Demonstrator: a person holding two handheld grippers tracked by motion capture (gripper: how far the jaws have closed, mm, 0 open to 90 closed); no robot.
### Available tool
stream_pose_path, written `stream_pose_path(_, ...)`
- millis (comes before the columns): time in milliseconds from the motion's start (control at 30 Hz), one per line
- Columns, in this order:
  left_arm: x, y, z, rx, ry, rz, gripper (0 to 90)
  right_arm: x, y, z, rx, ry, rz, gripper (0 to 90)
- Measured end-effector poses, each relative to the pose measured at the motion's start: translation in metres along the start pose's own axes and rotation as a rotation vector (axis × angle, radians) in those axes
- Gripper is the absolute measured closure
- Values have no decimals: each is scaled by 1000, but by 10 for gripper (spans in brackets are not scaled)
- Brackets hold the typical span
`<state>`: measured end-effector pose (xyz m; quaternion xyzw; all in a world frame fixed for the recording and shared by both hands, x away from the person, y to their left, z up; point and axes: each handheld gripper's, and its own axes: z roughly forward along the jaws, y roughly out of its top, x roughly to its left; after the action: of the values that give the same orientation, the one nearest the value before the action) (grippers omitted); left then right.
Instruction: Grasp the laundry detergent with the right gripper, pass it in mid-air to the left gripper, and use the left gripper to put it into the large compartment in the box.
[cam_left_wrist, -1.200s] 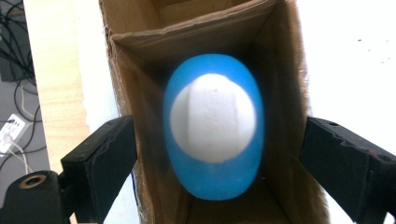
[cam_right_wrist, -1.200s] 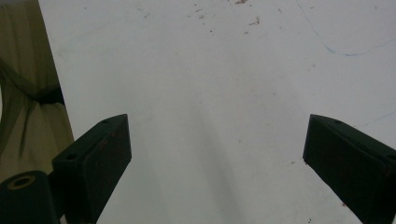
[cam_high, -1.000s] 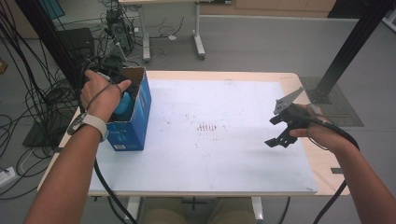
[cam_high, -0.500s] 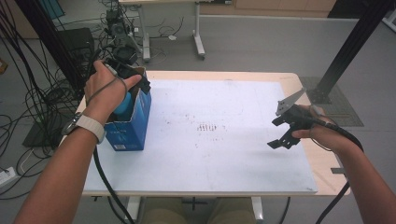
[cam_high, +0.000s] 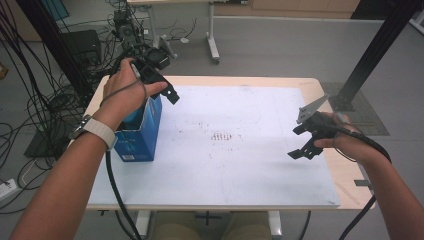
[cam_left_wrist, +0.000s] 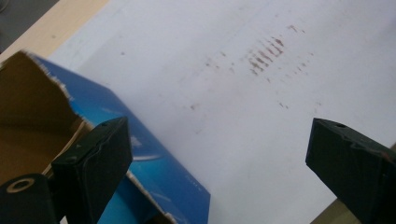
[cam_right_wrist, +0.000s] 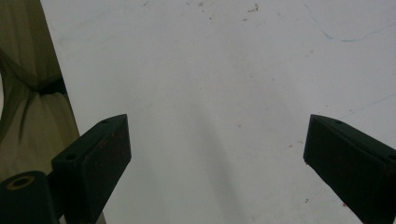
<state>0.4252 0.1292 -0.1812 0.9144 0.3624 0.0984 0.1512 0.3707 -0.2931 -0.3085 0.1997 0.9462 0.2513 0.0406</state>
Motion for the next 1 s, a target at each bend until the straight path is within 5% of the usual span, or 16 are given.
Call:
stream_pose_path(800,-49,38,23,47,-95,336,66,-1,1,0,4,0,14,76)
stream_pose_path(1000,-57,43,28,58,-104,362,67,-1,1,0,1,1,9,76)
